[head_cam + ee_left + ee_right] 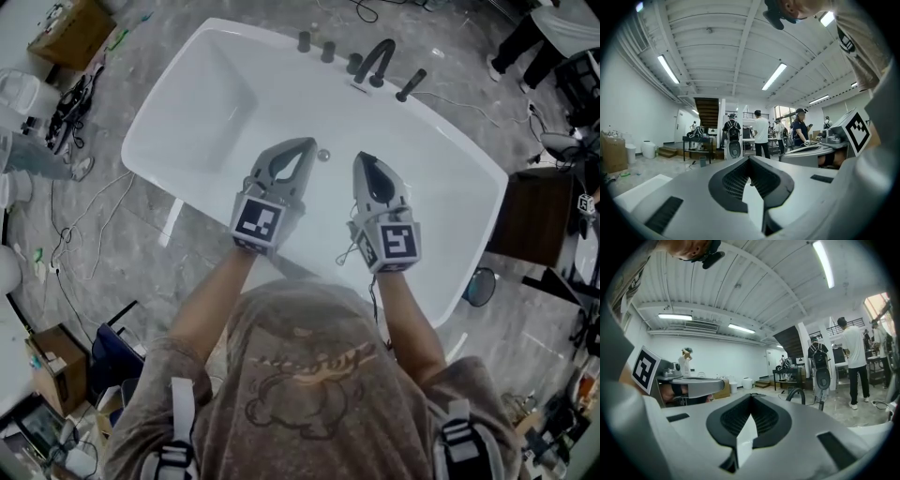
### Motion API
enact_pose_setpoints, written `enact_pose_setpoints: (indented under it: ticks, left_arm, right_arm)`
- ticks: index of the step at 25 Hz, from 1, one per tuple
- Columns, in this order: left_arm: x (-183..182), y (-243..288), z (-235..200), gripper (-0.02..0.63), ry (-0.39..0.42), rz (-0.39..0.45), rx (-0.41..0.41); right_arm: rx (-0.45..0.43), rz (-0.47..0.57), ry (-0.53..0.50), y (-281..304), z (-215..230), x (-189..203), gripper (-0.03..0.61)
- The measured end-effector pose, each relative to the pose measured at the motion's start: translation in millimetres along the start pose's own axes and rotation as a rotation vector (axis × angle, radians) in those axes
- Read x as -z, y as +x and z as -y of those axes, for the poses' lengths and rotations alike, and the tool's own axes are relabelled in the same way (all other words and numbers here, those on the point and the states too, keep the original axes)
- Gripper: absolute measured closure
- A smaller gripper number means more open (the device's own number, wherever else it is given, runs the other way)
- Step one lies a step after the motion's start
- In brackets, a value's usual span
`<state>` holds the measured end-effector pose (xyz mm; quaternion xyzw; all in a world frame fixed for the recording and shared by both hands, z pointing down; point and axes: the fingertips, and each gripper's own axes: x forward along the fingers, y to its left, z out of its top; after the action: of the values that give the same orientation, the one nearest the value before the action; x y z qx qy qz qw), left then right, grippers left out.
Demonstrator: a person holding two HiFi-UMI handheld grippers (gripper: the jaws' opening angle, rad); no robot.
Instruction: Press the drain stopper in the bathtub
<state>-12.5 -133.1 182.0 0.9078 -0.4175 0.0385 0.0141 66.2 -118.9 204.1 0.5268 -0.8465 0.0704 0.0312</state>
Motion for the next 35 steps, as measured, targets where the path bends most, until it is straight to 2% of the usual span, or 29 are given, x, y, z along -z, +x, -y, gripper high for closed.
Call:
enact_pose_setpoints:
  ticks: [15,28,35]
  left_arm:
    - [78,53,-56,0.611,-0.017,-0.022,0.113]
    - [163,89,-81,0.611,-0.038,-0.017,0.198]
    - [206,106,-103,0.611,-0.040,-0.006,0.206]
  right_arm:
    - [0.068,0.007,0.007,84,30,59,0.580]
    - [0.104,-0.030,0.013,132,42,143,0.580]
    - [0.114,-0.026,0.023,156,46,186,0.580]
